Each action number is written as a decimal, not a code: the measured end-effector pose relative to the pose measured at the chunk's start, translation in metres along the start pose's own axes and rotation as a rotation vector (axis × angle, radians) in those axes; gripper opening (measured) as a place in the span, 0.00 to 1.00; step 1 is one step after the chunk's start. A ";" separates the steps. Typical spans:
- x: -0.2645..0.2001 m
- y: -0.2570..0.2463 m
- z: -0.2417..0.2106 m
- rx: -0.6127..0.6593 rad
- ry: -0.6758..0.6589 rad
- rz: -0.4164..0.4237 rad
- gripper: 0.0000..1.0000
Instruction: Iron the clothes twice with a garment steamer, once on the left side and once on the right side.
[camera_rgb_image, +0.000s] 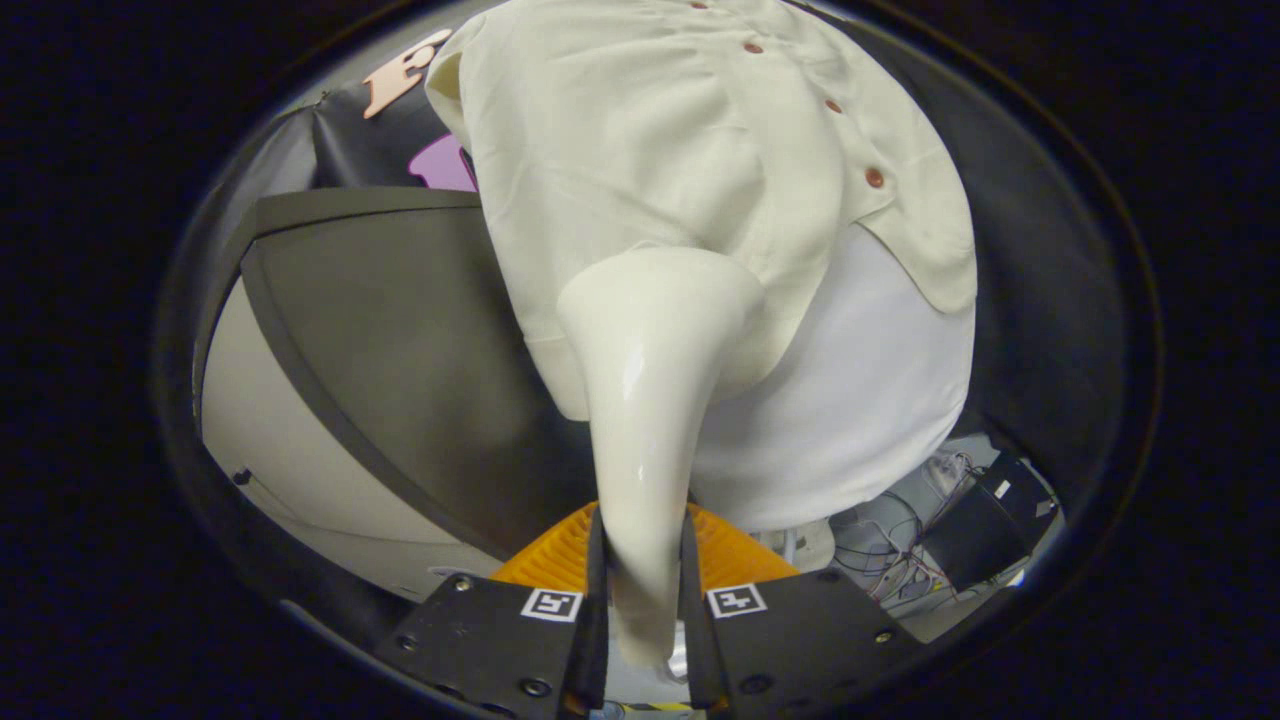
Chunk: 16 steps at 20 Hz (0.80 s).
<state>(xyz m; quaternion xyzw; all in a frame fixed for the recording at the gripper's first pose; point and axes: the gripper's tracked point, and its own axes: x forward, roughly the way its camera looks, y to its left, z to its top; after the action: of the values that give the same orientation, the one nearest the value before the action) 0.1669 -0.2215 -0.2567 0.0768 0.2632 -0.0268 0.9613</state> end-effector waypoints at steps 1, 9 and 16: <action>0.000 0.000 -0.003 0.000 0.002 -0.005 0.31; -0.045 -0.012 -0.017 0.044 0.013 -0.076 0.29; -0.124 0.008 0.048 -0.009 -0.101 -0.084 0.27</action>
<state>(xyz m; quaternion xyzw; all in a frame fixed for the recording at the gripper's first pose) 0.0852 -0.2202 -0.1519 0.0598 0.2177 -0.0699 0.9717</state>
